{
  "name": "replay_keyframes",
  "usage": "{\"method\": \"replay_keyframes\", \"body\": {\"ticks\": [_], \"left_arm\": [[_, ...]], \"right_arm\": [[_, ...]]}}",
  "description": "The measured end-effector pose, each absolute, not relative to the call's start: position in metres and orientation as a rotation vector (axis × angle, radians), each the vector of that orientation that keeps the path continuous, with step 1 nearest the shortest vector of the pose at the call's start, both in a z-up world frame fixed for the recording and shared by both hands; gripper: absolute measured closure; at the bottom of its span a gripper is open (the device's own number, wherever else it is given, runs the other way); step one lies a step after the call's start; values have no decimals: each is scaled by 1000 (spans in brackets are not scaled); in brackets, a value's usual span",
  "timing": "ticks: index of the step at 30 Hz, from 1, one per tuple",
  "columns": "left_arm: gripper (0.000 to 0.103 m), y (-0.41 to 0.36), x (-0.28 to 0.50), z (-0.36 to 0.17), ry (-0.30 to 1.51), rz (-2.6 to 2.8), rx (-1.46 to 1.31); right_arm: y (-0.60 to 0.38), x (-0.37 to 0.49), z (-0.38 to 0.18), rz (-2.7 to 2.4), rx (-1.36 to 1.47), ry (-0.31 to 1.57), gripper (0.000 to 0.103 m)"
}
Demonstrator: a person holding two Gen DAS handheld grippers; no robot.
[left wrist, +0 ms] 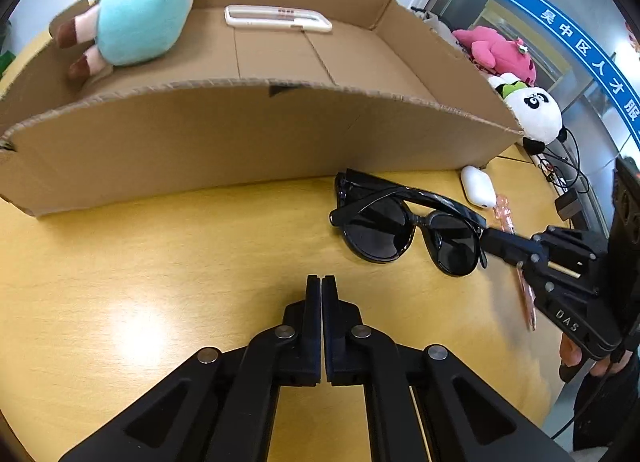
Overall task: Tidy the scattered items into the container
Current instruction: 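Close the right tool on the black sunglasses' frame, then lift the sunglasses with the right tool and carry them over the box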
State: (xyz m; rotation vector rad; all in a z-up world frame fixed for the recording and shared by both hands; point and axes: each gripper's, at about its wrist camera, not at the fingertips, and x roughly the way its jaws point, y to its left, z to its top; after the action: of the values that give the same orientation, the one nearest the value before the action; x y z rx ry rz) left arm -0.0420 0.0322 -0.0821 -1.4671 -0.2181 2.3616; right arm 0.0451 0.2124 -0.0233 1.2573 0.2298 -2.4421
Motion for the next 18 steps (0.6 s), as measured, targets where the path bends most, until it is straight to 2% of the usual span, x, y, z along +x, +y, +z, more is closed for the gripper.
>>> {"method": "replay_keyframes", "body": {"ticks": [1,4,5,6,8,10,13,14,15,17,18], "left_arm": [[101,30,-43,-79,-225,2362,-1450],[77,31,-50,-68,-201,2380,-1387],[57,33,-54,-66,-184,2381,-1372],[41,35,-59,-66,-171,2373,-1361],[36,40,-69,-69,-155,2338,-1343],[36,46,-81,-75,-122,2306,-1354],[41,52,-92,-84,-108,2271,-1371],[51,53,-92,-84,-106,2262,-1364],[69,55,-93,-85,-109,2240,-1370],[84,57,-93,-87,-116,2206,-1380],[85,58,-92,-87,-109,2203,-1376]], "right_arm": [[213,47,-22,-2446,1250,227,101],[213,51,-19,-2449,1244,236,92],[212,52,-20,-2447,1255,242,84],[212,52,-22,-2440,1266,236,79],[212,51,-26,-2422,1299,222,79],[213,50,-32,-2415,1337,214,79],[215,46,-38,-2398,1365,168,79],[216,44,-38,-2388,1372,154,81],[216,44,-38,-2380,1375,153,87],[216,45,-37,-2381,1370,165,93],[217,46,-36,-2376,1368,161,95]]}}
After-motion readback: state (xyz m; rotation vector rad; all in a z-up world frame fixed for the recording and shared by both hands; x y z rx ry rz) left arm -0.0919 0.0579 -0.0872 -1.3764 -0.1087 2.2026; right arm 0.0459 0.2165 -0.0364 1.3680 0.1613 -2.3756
